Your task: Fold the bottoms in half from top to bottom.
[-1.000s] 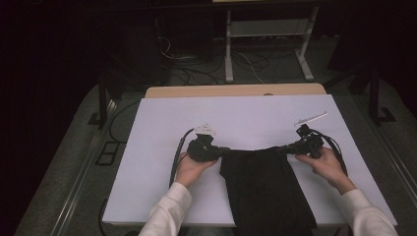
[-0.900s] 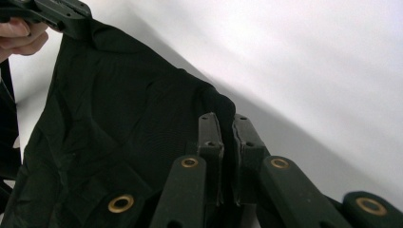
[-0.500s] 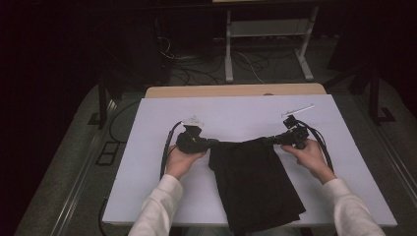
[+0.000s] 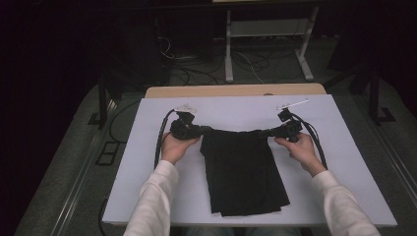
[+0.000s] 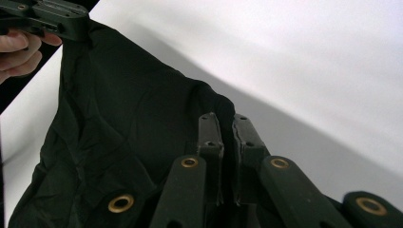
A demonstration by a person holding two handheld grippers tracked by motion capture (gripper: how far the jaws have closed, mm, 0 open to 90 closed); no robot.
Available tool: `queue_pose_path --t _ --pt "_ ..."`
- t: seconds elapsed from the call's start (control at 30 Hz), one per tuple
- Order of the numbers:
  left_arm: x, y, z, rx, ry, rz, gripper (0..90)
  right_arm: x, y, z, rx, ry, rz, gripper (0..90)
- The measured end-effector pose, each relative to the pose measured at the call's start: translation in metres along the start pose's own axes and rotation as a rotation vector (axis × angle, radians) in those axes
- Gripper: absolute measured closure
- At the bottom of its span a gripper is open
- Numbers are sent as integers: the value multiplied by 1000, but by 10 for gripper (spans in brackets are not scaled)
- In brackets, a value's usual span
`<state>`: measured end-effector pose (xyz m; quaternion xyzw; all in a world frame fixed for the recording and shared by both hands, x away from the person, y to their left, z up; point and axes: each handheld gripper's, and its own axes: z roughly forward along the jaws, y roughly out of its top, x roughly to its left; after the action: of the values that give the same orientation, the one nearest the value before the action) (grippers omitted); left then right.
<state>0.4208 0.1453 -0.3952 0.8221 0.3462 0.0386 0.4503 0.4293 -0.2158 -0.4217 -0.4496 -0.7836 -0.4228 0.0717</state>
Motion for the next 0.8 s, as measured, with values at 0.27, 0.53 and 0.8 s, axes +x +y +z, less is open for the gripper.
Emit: queue_pose_path --t 0.27,0.53,0.8 --pt "12 15 4 5 28 14 849 -5 10 4 -36 -8 22 829" --pt "26 22 9 -16 41 -4 848 -11 21 9 -54 -17 35 829" --pt "39 31 15 -19 57 -3 849 -21 35 12 -76 -24 40 829"
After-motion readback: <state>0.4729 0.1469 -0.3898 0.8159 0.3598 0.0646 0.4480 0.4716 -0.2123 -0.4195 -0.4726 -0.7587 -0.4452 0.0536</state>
